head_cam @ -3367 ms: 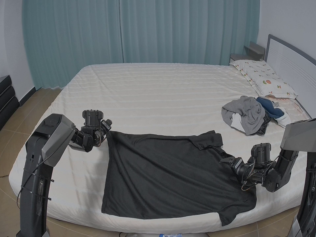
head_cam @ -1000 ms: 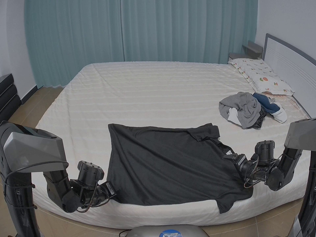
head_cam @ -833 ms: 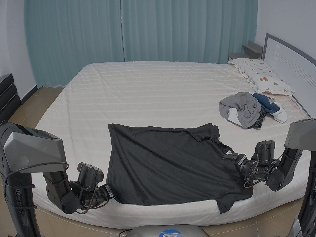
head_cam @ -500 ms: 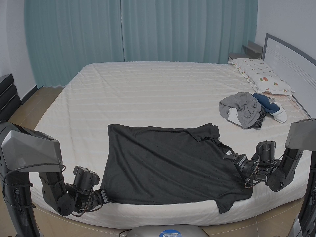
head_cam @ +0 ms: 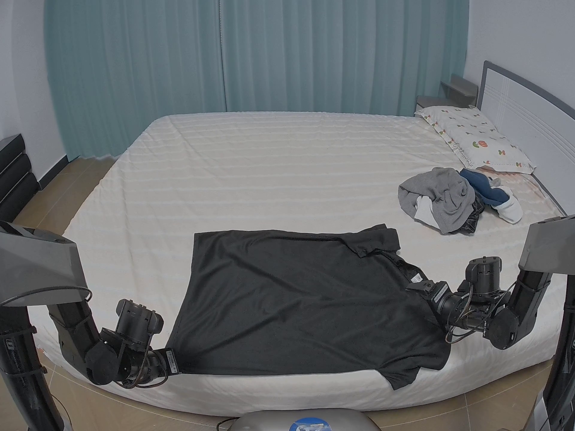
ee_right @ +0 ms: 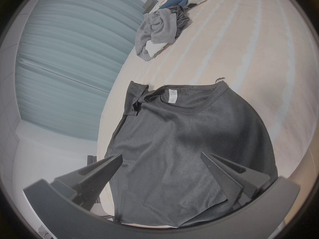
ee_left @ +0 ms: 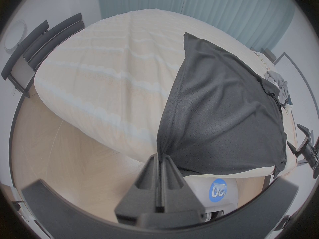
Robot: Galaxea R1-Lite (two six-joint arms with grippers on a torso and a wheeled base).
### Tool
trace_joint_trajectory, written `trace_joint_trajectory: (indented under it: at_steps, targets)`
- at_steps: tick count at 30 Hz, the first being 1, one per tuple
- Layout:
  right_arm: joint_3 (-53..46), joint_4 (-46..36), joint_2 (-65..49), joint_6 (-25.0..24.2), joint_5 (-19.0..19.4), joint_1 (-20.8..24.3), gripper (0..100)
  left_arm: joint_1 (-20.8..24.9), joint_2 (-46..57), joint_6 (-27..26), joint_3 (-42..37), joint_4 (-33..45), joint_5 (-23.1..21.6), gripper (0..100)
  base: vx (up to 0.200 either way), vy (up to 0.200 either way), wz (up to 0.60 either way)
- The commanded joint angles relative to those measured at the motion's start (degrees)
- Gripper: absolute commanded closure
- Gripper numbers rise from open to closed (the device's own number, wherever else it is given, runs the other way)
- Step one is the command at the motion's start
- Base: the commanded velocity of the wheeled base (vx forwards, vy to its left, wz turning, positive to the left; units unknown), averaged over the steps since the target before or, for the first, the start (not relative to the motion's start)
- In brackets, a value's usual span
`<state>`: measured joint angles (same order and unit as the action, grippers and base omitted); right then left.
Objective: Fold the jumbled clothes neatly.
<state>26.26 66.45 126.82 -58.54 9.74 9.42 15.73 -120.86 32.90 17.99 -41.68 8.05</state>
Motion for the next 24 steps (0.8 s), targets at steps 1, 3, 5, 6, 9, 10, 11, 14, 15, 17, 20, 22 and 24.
trace_joint_trajectory:
  at_steps: [1, 3, 5, 6, 9, 10, 11, 14, 15, 17, 20, 22, 24]
  targets:
    - [-0.1, 0.0, 0.0, 0.0, 0.0, 0.1, 0, -0.9, 0.5, -0.7, -0.3, 0.2, 0.2, 100, 0.0, 0.0, 0.0]
    - [-0.1, 0.0, 0.0, 0.0, 0.0, 0.2, 0, -0.9, 0.4, -0.9, -0.7, 0.3, 0.2, 100, 0.0, 0.0, 0.0]
    - [-0.1, 0.0, 0.0, 0.0, 0.0, 0.2, 0, -0.9, 0.3, -1.1, -0.9, 0.4, 0.2, 100, 0.0, 0.0, 0.0]
    - [-0.1, 0.0, 0.0, 0.0, 0.0, 0.2, 0, -0.9, 0.2, -1.3, -0.9, 0.4, 0.2, 100, 0.0, 0.0, 0.0]
    - [-0.1, 0.0, 0.0, 0.0, 0.0, 0.2, 0, -1.0, 0.2, -1.3, -0.8, 0.3, 0.1, 100, 0.0, 0.0, 0.0]
    - [-0.1, 0.0, 0.0, 0.0, 0.0, 0.2, 0, -1.2, 0.3, -1.3, -0.5, 0.3, 0.1, 0, 0.0, 0.0, 0.0]
    - [-0.1, 0.0, 0.0, 0.0, 0.0, 0.2, 0, -1.2, 0.3, -1.3, -0.4, 0.2, 0.0, 0, 0.0, 0.0, 0.0]
    - [-0.1, 0.0, -0.1, 0.0, 0.0, 0.2, 0, -1.4, 0.7, -0.4, 1.0, -0.6, -0.9, 0, 0.0, 0.0, 0.0]
    - [-0.1, 0.0, -0.2, 0.0, 0.0, 0.2, 0, -1.6, 0.8, -0.1, 1.5, -0.8, -1.4, 0, 0.0, 0.0, 0.0]
    - [-0.1, 0.0, -0.5, 0.0, 0.0, 0.2, 0, -1.6, 1.1, 1.9, 2.8, -1.4, -2.9, 0, 0.0, 0.0, 0.0]
    - [-0.1, 0.0, -0.7, 0.0, 0.0, 0.2, 0, -1.6, 1.9, 7.0, 5.0, -3.1, -5.6, 0, 0.0, 0.0, 0.0]
    - [-0.1, 0.0, -0.6, 0.0, 0.0, 0.2, 0, -1.5, 2.6, 10.0, 6.4, -4.2, -8.0, 0, 0.0, 0.0, 0.0]
    - [-0.1, 0.0, -0.6, 0.0, 0.1, 0.2, 0, -1.3, 2.8, 12.0, 7.6, -4.6, -8.8, 0, 0.0, 0.0, 0.0]
